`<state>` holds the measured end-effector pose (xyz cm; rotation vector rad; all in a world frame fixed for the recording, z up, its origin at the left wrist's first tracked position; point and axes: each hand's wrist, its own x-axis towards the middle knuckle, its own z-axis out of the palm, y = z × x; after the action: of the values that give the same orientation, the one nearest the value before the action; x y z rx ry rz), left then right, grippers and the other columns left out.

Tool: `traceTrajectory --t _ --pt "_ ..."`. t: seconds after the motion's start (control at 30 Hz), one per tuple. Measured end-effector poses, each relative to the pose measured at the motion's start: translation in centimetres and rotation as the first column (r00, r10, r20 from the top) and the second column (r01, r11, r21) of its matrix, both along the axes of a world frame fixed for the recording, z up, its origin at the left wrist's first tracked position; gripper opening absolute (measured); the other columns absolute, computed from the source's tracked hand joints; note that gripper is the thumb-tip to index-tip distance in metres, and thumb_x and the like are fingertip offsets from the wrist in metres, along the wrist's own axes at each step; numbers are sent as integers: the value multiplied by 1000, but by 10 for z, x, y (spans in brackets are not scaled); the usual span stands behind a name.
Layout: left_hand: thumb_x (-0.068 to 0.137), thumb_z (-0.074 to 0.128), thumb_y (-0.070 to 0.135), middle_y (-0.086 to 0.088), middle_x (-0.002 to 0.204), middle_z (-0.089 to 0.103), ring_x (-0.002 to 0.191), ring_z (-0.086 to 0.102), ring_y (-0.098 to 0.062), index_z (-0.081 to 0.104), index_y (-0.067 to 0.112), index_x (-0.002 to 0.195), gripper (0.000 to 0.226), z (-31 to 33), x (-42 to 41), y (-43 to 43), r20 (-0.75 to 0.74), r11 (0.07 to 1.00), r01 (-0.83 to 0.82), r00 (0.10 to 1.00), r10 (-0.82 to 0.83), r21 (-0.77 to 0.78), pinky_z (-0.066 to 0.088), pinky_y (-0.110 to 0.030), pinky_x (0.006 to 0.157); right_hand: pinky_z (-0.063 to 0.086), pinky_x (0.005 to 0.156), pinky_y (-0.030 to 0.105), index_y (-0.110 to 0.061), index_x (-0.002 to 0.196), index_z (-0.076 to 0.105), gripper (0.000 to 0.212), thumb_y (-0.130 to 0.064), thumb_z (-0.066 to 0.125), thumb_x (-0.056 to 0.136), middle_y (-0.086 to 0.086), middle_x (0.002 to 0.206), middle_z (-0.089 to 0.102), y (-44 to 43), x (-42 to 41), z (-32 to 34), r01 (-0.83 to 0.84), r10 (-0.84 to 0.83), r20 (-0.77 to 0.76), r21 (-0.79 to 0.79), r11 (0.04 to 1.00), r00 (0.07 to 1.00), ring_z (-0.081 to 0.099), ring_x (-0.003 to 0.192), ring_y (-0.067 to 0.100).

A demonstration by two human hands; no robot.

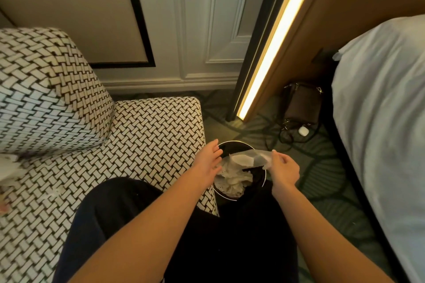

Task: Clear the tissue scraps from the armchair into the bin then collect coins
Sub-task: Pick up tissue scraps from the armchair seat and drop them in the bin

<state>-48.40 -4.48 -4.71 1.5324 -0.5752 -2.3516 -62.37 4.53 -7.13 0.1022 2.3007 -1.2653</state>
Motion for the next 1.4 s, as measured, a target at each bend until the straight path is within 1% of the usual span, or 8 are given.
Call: traceTrajectory --t 0.07,0.17,0.3,0.6,0.8,0.87,1.07,1.4 --pt "99 40 32 -10 145 41 136 35 -26 33 7 143 51 2 4 -1 -4 1000 15 1000 -15 -23 27 -41 111 40 85 30 -11 106 62 30 -36 47 97 7 116 62 -4 1 0 -89 91 129 -18 996 988 54 102 19" --pt "100 39 30 -10 145 42 135 37 -26 34 7 143 50 4 7 -1 -3 998 34 999 -34 -49 29 -41 110 32 110 39 -13 136 47 52 -46 33 99 8 144 43 -8 5 6 -126 164 339 -132 983 926 42 130 23" --pt "100 38 29 -9 143 45 133 39 -26 36 8 142 47 7 12 -2 10 997 43 999 -42 -68 28 -41 112 18 115 37 -15 143 37 55 -46 25 101 8 151 33 -6 11 15 -181 243 386 -191 965 890 27 141 23" --pt "99 39 22 -6 129 58 116 54 -22 46 10 136 39 30 62 -7 22 975 20 1000 -15 -221 40 -39 103 43 101 34 -9 128 53 36 -27 42 100 8 121 62 -20 57 42 -356 414 266 -240 903 871 58 111 20" --pt "97 47 23 0 111 66 101 62 -15 58 16 121 27 59 117 -14 35 911 -84 994 107 -404 46 -35 96 48 81 24 -10 110 63 20 -14 57 92 4 105 68 -49 120 66 -501 559 149 -301 811 816 63 97 14" --pt "97 47 21 1 107 68 100 63 -15 60 17 117 24 69 143 -21 30 887 -120 988 149 -446 48 -35 95 49 85 26 -14 107 65 17 -17 58 92 2 102 69 -60 147 73 -552 607 111 -314 773 787 65 94 13" --pt "95 48 17 0 102 70 96 64 -17 65 21 101 18 79 234 -40 39 813 -255 946 322 -524 49 -32 90 50 89 29 -17 103 67 16 -21 55 93 -1 96 71 -92 229 92 -744 789 26 -313 590 614 67 94 13" --pt "95 47 16 -4 100 67 82 59 -16 63 9 112 24 27 371 -33 225 782 -469 779 585 -411 48 -32 85 44 101 41 -19 106 66 18 -17 52 95 6 114 64 -123 341 77 -950 959 -28 -153 274 281 57 112 29"
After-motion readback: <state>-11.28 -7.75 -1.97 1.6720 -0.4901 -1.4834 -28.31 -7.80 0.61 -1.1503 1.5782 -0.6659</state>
